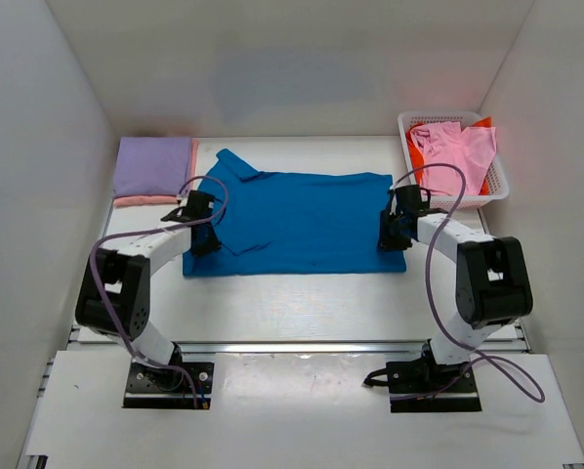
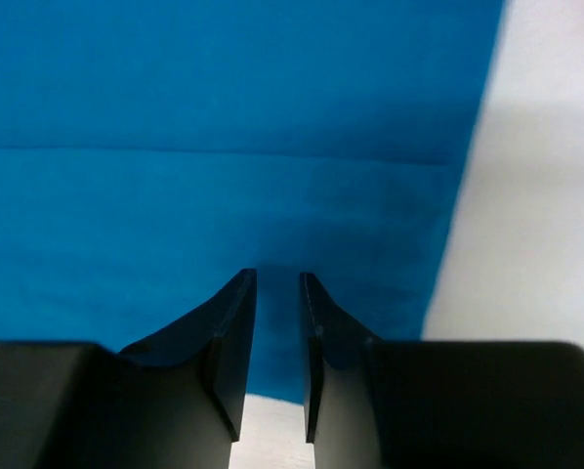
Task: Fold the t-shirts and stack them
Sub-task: Fold the flattened tshirt in 1/3 of the way
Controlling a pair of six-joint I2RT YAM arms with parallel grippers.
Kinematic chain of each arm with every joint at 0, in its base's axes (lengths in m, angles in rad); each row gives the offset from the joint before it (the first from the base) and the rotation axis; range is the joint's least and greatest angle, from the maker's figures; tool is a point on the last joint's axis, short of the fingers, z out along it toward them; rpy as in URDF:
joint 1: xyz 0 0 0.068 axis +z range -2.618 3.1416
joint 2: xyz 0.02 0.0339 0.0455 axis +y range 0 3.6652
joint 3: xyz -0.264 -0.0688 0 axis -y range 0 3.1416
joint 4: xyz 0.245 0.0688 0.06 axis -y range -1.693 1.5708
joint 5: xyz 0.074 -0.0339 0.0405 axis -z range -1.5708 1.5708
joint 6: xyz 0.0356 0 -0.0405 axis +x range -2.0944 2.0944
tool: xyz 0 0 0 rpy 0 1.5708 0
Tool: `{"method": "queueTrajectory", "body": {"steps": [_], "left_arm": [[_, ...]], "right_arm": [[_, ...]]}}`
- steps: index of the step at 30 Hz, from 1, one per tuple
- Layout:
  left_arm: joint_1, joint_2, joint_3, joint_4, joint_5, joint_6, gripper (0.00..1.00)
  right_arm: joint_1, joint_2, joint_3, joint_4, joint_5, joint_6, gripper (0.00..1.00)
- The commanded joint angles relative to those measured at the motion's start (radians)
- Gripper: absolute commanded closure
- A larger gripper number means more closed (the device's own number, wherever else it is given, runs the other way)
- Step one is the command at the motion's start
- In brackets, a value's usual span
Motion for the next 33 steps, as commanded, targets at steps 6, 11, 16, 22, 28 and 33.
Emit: {"method": "queueTrajectory", "body": {"steps": [6, 11, 16, 22, 28, 33], "left_arm": [[-0.039, 0.142, 0.046, -0.123, 0.015, 0.042, 0.66], [-0.062, 0.090, -0.042, -0.164, 0.069, 0.040, 0.67], [-0.096, -0.089, -0.142, -0.209, 0.127, 0.022, 0.69], [-0.131, -0.272, -0.194, -0.322, 0.147, 0.006, 0.71], [-0.139, -0.353, -0.231, -0.371, 0.176, -0.007, 0.75], [-0.116, -0.406, -0.201, -0.388, 0.163, 0.002, 0.77]], "right_arm": [[0.009, 0.072, 0.012, -0.138, -0.028, 0.043, 0.73], [0.025, 0.006, -0.060, -0.187, -0.035, 0.059, 0.73], [0.034, -0.077, -0.132, -0.241, -0.032, 0.086, 0.72], [0.012, -0.178, -0.206, -0.275, -0.069, 0.085, 0.72], [0.057, -0.212, -0.233, -0.318, -0.077, 0.097, 0.71], [0.062, -0.237, -0.238, -0.325, -0.075, 0.095, 0.71]]}}
